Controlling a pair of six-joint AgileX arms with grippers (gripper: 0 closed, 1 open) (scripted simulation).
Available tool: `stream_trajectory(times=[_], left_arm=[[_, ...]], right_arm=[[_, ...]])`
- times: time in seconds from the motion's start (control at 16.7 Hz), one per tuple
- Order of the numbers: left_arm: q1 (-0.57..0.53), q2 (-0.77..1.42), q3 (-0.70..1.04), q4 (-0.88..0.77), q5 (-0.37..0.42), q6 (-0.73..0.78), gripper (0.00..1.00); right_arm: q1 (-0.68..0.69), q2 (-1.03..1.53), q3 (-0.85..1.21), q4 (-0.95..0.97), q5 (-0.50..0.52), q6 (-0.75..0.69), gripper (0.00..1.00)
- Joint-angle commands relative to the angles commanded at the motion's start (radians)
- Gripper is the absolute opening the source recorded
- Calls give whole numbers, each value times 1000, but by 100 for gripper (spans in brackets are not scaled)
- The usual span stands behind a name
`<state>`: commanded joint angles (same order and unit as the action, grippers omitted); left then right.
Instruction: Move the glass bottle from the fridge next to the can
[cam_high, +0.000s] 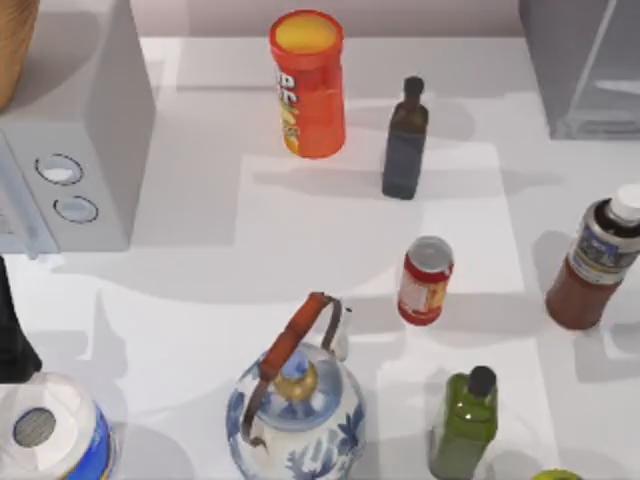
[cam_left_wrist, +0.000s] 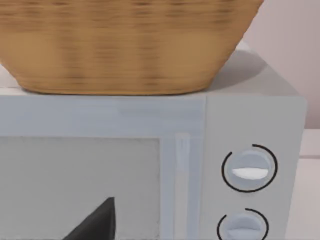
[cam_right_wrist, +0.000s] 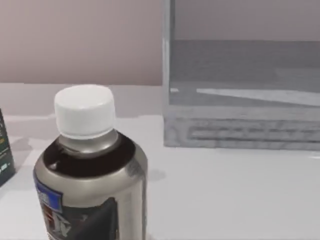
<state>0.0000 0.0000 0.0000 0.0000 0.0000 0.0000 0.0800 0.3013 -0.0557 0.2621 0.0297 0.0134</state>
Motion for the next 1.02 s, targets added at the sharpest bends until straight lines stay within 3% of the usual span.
stream_trajectory(times=[0.3, 0.84, 1.02], left_arm=[[0, 0, 0, 0, 0, 0, 100], [0, 0, 0, 0, 0, 0, 100], [0, 0, 0, 0, 0, 0, 100]], right_arm=[[-71, -260, 37, -229, -28, -10, 100], [-77, -309, 63, -272, -28, -13, 100], [-79, -380, 122, -369, -27, -13, 100]])
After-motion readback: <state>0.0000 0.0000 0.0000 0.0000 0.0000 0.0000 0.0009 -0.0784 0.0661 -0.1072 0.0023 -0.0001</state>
